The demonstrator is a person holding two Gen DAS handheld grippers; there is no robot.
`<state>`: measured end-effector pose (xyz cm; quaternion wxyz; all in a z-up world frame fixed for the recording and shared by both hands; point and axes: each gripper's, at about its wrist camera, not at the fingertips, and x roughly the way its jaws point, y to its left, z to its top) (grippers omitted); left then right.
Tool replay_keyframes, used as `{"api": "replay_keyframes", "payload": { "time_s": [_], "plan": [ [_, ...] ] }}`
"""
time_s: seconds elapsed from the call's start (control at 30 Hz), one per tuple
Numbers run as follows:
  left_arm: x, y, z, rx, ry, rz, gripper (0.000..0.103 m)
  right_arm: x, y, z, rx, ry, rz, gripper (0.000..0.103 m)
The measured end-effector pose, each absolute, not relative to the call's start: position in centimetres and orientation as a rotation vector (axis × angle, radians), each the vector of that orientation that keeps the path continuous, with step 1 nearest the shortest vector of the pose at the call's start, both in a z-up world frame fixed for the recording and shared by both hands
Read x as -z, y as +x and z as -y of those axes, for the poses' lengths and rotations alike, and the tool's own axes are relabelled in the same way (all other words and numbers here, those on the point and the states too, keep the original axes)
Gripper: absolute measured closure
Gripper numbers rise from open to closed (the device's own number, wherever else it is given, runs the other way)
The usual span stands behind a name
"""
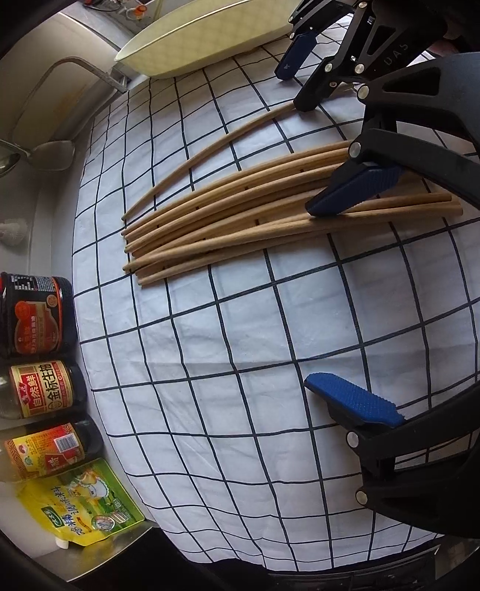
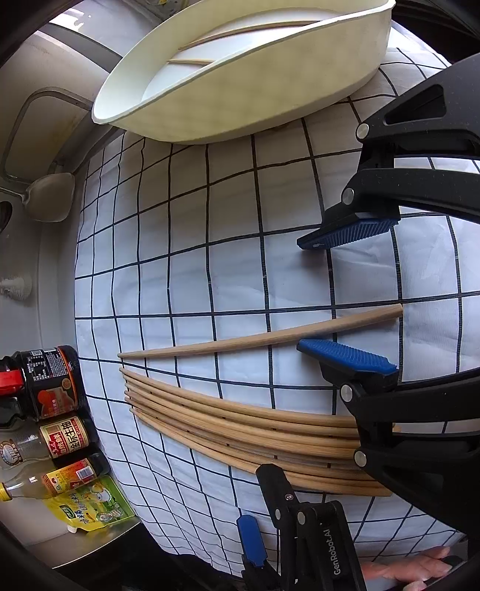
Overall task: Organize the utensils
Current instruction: 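Align the right tool fingers over another chopstick in the row, then close the right tool on the chopstick and lift it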
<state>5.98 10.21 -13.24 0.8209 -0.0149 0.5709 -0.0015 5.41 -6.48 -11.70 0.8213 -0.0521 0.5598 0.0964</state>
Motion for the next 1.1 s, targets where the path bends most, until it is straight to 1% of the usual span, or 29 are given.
{"api": "replay_keyframes", "payload": {
  "time_s": [0.43,0.93,1.03,1.1],
  "plan": [
    [13.4,5.2,-13.2,-0.059,-0.087,-1.195,0.019,11.8,5.8,6.0,-0.211,-0.114,-1.185,0.056],
    [13.8,5.3,-13.7,-0.106,-0.066,-1.147,0.018,12.0,6.4,5.2,-0.212,-0.142,-1.161,0.055],
    [13.8,5.8,-13.8,-0.107,-0.067,-1.14,0.019,12.0,6.8,4.9,-0.216,-0.162,-1.152,0.056],
    [13.7,5.9,-13.8,-0.103,-0.064,-1.131,0.024,12.1,7.0,4.7,-0.219,-0.169,-1.152,0.056]
  ]
}}
